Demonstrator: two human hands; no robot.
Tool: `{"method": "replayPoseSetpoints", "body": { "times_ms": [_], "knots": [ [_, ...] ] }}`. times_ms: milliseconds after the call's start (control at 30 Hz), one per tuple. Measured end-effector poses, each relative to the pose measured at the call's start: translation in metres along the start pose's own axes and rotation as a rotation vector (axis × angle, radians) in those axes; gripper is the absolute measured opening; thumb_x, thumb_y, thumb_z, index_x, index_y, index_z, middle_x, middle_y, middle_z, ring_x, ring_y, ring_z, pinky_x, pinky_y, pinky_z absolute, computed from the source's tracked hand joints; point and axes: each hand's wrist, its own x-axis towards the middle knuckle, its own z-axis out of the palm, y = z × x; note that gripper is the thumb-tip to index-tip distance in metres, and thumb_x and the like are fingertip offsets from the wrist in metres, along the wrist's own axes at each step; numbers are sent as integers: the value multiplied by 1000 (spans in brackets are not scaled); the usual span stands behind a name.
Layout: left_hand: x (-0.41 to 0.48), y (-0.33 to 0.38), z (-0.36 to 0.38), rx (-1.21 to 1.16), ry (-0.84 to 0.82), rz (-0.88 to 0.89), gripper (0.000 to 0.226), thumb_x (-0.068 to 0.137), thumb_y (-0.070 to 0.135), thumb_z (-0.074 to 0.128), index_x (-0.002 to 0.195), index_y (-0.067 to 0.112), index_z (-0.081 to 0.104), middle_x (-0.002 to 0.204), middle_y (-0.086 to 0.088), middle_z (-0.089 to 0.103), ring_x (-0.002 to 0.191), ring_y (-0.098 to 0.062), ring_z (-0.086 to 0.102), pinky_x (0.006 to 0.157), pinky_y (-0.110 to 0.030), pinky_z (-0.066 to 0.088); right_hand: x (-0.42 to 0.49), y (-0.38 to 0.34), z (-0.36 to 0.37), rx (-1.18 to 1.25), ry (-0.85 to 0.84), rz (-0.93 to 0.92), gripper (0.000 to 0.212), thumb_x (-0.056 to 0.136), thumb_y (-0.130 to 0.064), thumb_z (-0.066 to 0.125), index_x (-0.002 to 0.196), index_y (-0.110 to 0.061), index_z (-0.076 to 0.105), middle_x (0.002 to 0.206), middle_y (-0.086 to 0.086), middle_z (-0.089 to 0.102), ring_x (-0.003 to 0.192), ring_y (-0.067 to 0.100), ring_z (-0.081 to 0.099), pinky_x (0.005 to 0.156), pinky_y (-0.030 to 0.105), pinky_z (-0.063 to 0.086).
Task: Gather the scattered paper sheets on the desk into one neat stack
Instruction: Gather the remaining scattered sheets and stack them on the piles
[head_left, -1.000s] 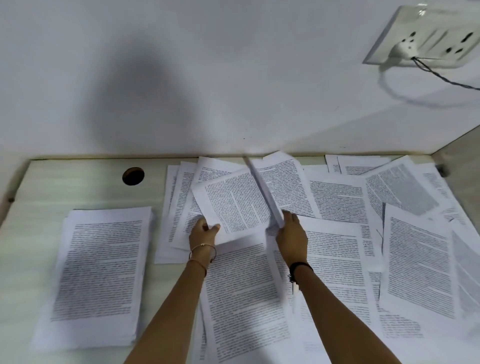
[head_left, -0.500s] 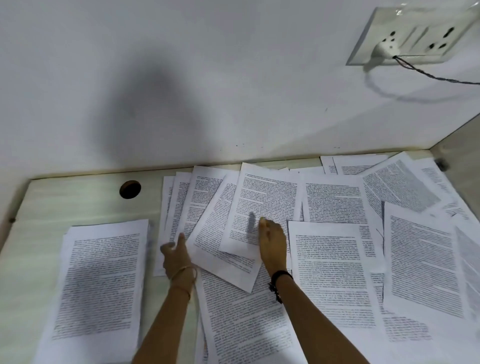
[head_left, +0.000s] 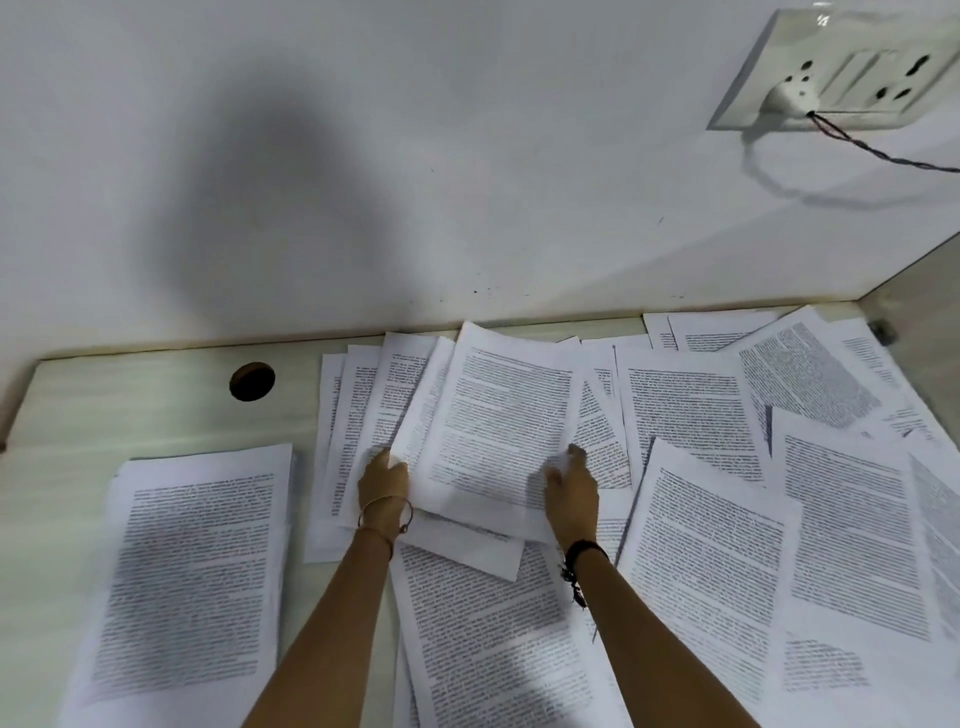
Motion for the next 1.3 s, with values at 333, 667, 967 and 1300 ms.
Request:
{"method": "replayPoseSetpoints", "body": {
  "times_ms": [333, 667, 967, 1300],
  "knots": [
    [0, -14, -30, -91, -95, 63, 61, 77, 51, 55, 121, 9, 52, 117, -15, 58, 104, -27, 57, 86, -28, 40, -28, -14, 40, -151, -30, -148, 58, 88, -7, 56, 141, -6, 33, 134, 11, 39, 121, 28, 38, 93, 37, 44],
    [-9, -23, -33, 379, 289, 130, 41, 90, 22, 48, 130, 12, 52, 118, -25, 56, 110, -39, 52, 86, -42, 46, -7, -33, 40, -33, -295, -169, 42, 93, -10, 53, 133, -6, 40, 89, 1, 53, 72, 14, 51, 58, 18, 40],
    [19, -9, -57, 138, 132, 68, 71, 85, 40, 61, 138, 1, 33, 137, -22, 47, 125, -37, 46, 100, -43, 39, -1, -36, 50, 65, -44, -113, 37, 90, 4, 45, 126, 3, 46, 117, 17, 54, 106, 31, 54, 93, 42, 48],
    [27, 5, -42, -86, -265, 110, 71, 57, 49, 75, 120, 18, 61, 119, -5, 66, 111, -25, 61, 103, -36, 44, -8, -52, 68, -188, -220, -323, 62, 97, -5, 38, 152, -6, 11, 145, 15, 35, 125, 26, 37, 96, 29, 39]
  ]
}}
